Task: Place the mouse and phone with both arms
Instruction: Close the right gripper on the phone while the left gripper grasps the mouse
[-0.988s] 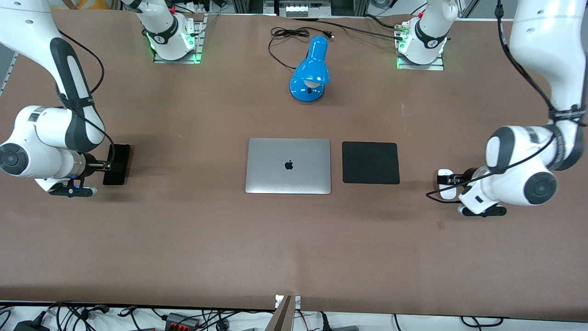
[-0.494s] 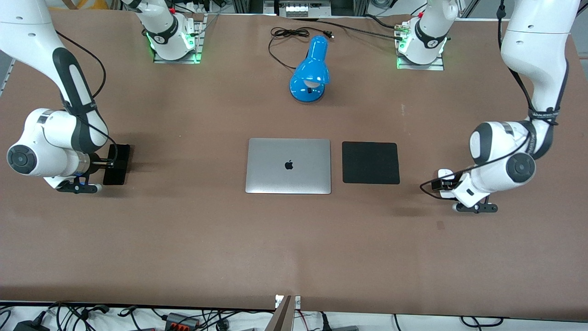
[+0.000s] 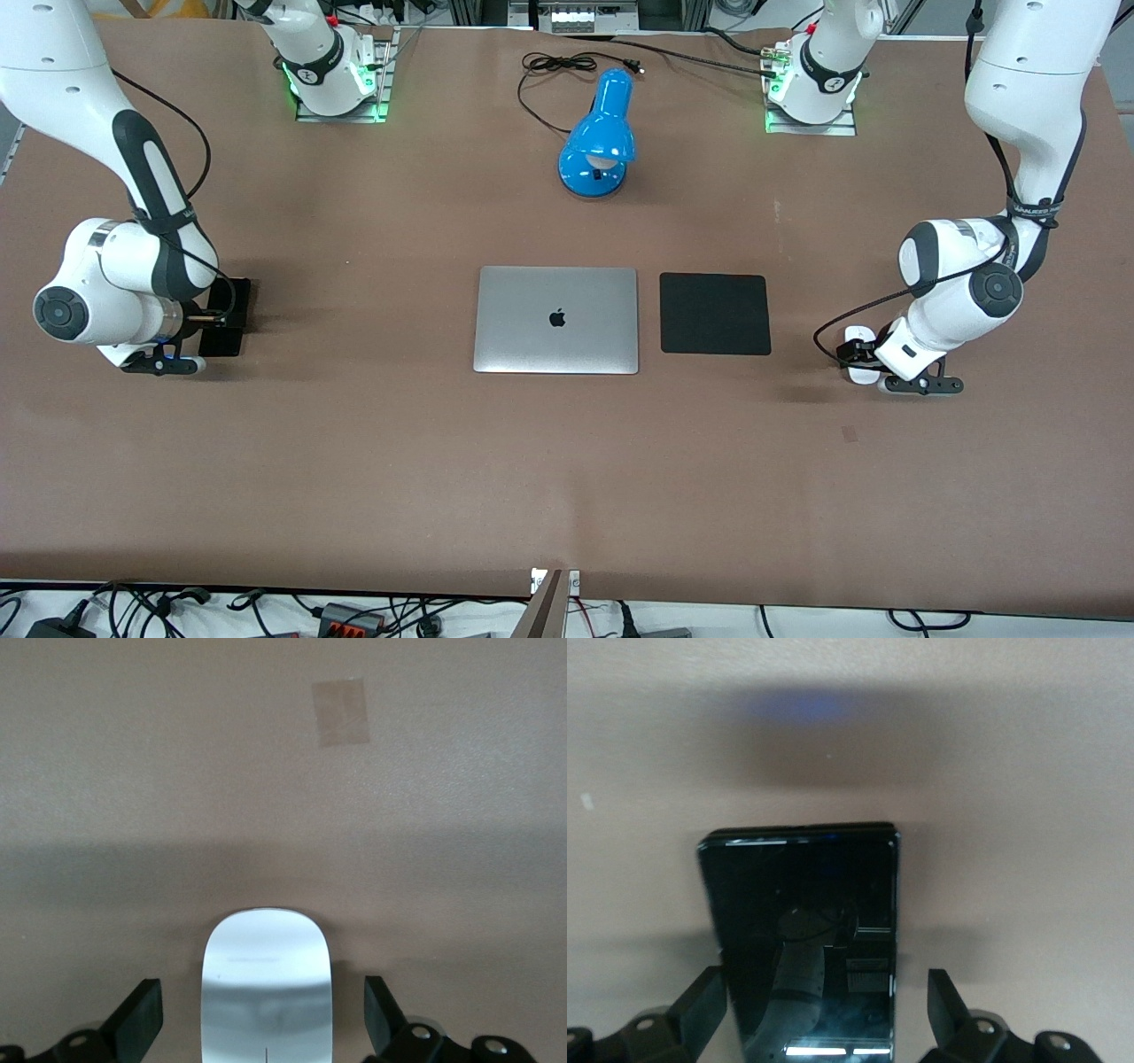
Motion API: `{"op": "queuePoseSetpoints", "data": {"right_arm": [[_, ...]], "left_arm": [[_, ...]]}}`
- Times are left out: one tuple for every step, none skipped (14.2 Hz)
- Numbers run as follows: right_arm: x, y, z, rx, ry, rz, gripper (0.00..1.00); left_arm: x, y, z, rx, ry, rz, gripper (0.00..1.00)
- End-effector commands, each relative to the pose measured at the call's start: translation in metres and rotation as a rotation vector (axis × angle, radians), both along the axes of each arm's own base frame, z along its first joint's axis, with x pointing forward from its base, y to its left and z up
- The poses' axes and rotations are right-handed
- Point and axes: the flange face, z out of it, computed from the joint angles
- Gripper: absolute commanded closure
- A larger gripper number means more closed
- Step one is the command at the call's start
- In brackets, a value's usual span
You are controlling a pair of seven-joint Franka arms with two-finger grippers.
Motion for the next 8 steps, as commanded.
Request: {"op": "queuePoseSetpoints", "data": {"right_arm": [[-0.002,-0.001,-0.002,0.000,-0.007,0.023,0.00],[-0.003,-0.002,-0.003,0.000,-0.004,0.023,0.00],[-0.006,-0.002,-0.005,0.004,0.004,0.033,0.00],[-0.008,-0.003,-0.007,0.011,0.009,0.050,0.00],[-0.008,-0.002,-0.007,0.013,0.012,0.054,0.00],[-0.007,0.000,-0.005,0.013,0.012,0.060,0.12],[-0.008,0.000,-0.005,0.013,0.018,0.058,0.27],[-0.008,0.001,-0.006,0.015,0.022,0.059,0.44]], "left_arm": [[-0.009,-0.001,0.006,0.014,-0.001,-0.031,0.01],[-0.010,0.000,0.003,0.013,0.003,-0.028,0.01],[-0.010,-0.001,0.001,0.013,0.006,-0.030,0.09],[-0.010,0.000,0.001,0.013,0.008,-0.028,0.17],[-0.013,0.000,-0.004,0.012,0.017,-0.027,0.21],[-0.016,-0.002,-0.009,0.010,0.029,-0.030,0.36],[-0.016,-0.002,-0.009,0.010,0.029,-0.030,0.45],[-0.015,-0.003,-0.007,0.010,0.025,-0.031,0.54]]}}
